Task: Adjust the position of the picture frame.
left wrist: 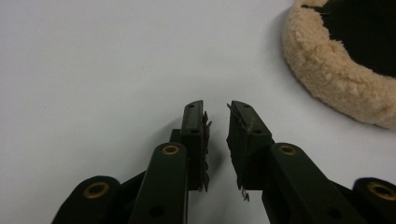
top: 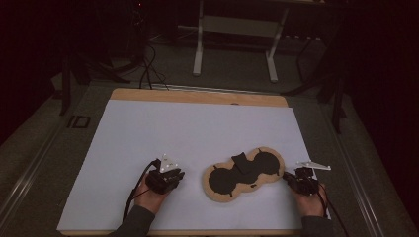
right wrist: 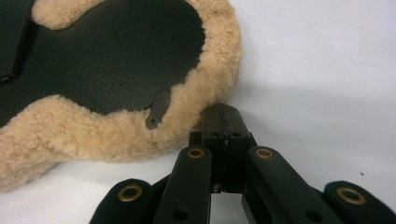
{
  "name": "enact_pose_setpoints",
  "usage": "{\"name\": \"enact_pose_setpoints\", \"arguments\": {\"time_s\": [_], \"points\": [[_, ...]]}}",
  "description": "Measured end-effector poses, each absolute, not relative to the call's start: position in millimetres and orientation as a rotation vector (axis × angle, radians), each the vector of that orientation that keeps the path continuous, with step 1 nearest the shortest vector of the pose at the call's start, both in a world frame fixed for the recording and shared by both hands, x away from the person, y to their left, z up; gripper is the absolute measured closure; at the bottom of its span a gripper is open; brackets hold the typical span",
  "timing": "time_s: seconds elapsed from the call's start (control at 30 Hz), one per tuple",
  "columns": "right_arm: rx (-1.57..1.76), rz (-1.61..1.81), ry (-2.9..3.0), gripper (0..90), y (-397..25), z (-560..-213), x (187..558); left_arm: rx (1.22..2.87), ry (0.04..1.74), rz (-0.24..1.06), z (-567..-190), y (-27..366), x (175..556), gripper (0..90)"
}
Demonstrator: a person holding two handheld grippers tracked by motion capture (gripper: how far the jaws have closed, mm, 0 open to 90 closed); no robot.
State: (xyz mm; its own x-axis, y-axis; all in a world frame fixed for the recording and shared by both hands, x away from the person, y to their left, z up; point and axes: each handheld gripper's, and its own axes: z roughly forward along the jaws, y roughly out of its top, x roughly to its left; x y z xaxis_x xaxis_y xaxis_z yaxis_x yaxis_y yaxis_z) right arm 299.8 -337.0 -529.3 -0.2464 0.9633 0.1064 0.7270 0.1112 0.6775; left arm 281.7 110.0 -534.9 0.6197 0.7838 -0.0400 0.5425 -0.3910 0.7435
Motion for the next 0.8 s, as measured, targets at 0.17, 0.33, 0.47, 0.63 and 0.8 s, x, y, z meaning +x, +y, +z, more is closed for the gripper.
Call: {"name": "enact_pose_setpoints", "arguments": {"time_s": [0.17,0.33,0.47,0.63,0.8], "points": [[1.637,0.897,2.050,90.0,-328.7,-529.1,303.1,2.110,1.028,0.407,-535.8,105.9,281.4,78.7],[1.604,0.893,2.095,90.0,-321.7,-528.5,297.9,2.117,1.016,0.398,-537.3,100.4,280.9,80.9],[1.580,0.898,2.124,90.0,-313.9,-528.6,297.1,2.135,0.993,0.390,-538.8,94.5,280.2,81.2],[1.527,0.885,2.159,90.0,-299.7,-528.7,296.6,2.161,0.965,0.387,-539.8,89.3,279.1,80.6],[1.523,0.905,2.176,90.0,-292.2,-528.9,299.7,2.156,0.953,0.376,-540.3,85.7,278.5,81.3]]}}
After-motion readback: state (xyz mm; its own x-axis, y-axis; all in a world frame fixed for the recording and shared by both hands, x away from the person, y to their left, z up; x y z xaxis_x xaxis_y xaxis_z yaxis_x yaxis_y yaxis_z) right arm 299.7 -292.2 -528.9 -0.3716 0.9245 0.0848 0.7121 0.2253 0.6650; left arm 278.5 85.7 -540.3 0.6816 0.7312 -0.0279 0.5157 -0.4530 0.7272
